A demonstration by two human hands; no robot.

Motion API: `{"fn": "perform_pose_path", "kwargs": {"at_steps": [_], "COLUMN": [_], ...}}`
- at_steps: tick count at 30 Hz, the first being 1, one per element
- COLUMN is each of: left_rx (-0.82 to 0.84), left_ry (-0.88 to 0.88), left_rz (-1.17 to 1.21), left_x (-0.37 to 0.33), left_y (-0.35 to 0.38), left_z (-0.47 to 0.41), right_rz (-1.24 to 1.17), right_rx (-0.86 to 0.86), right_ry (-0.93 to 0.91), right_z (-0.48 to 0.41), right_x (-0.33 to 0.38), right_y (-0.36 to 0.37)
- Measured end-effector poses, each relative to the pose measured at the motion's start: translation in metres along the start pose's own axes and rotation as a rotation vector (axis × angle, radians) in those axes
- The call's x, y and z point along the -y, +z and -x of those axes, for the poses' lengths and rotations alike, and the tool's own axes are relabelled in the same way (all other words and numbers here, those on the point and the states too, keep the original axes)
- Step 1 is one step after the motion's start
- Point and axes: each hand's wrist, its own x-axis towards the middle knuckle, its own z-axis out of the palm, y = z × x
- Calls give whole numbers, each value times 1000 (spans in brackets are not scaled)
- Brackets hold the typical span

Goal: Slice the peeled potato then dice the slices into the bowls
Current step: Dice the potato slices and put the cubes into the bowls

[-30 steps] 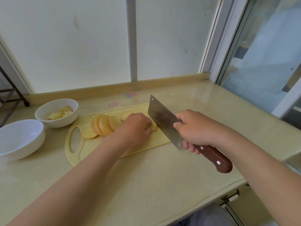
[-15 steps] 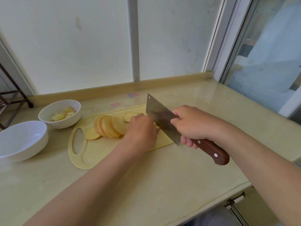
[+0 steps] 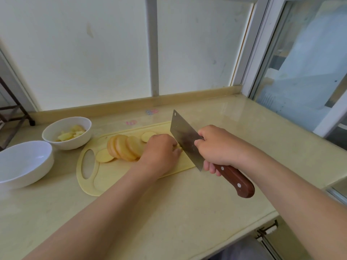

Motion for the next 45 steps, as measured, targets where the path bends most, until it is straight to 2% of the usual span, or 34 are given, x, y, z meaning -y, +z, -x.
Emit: {"fn": "perform_pose_path", "kwargs": {"at_steps": [7,15,21,26,35,45], "left_rx": [21,174,139,102,33,16], "left_ry": [-45,-4,51,27,-57,-51], "left_rz": [31,28,0,-39,-35,-46], "left_x": [-2,17,15,7,2,2], "left_y": [-1,-9,-10,-7,3,4], "left_z": [-1,-10,-7,-6,-8,-8], "right_rz": [2,-219,-169,-234,-242,-246], "right_rx": [3,27,-42,-50,5,10], "right_ry": [36,73,18,30,27,11], "right_z": [4,17,21,17,7,7], "right_x": [10,12,17,14,11,12], "right_y": [2,8,22,18,5,3]}}
